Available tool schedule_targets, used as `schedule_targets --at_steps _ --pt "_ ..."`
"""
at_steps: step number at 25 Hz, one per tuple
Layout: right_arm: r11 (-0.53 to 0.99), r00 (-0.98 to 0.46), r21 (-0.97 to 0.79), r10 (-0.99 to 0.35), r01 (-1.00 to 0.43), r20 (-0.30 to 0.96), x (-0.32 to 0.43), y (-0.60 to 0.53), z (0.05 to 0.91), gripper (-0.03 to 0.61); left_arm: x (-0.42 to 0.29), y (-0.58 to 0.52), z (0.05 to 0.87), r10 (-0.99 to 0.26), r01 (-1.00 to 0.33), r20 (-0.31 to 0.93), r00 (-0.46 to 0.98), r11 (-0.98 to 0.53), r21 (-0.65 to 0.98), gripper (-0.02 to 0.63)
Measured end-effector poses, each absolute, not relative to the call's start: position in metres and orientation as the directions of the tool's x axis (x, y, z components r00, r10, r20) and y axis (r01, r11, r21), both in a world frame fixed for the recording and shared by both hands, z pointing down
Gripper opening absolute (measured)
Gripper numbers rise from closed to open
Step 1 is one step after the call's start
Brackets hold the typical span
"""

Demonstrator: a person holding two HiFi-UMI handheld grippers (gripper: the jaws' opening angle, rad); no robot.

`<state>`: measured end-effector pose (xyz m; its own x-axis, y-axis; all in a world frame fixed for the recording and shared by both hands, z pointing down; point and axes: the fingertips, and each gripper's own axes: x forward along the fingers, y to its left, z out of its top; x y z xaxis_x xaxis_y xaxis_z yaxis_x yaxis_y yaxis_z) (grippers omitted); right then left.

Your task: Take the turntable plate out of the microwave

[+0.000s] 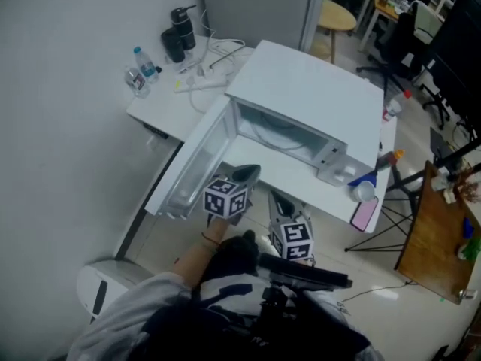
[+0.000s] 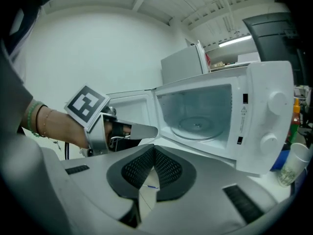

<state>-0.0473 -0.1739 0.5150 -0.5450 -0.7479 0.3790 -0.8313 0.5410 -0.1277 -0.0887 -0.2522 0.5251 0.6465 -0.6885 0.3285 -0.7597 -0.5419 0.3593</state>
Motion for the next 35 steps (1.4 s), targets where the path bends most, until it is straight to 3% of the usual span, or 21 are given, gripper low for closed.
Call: schedule_targets --at_steps 9,15,27,31,35 --pt "0.427 -0.437 -0.126 -0.79 -0.895 0.43 -0.012 -0.199 0.528 -0.006 -0.07 -0.32 0.569 -0.613 -0.692 0.371 0.698 -0.44 0.573 0.007" --pt "0.403 -0.411 -0.12 -0.794 -0.907 0.448 -0.001 -0.206 0.533 -0.006 -0.061 -0.344 0.585 -0.625 -0.653 0.359 0.693 -0.334 0.679 0.141" --pt "0.38 -0.389 -0.117 -0.799 -0.918 0.459 0.006 -0.216 0.534 -0.006 -0.065 -0.376 0.605 -0.708 -0.538 0.358 0.608 -0.035 0.842 0.143" --pt "0.37 -0.377 -0.114 -0.792 -0.922 0.48 0.01 -0.215 0.541 -0.006 -0.07 -0.376 0.607 -0.731 -0.458 0.331 0.597 0.028 0.888 0.104" --pt "0.372 -0.38 -0.113 -0.801 -0.921 0.463 0.009 -0.217 0.539 -0.006 -0.071 -0.374 0.601 -0.746 -0.414 0.272 0.608 -0.004 0.91 0.058"
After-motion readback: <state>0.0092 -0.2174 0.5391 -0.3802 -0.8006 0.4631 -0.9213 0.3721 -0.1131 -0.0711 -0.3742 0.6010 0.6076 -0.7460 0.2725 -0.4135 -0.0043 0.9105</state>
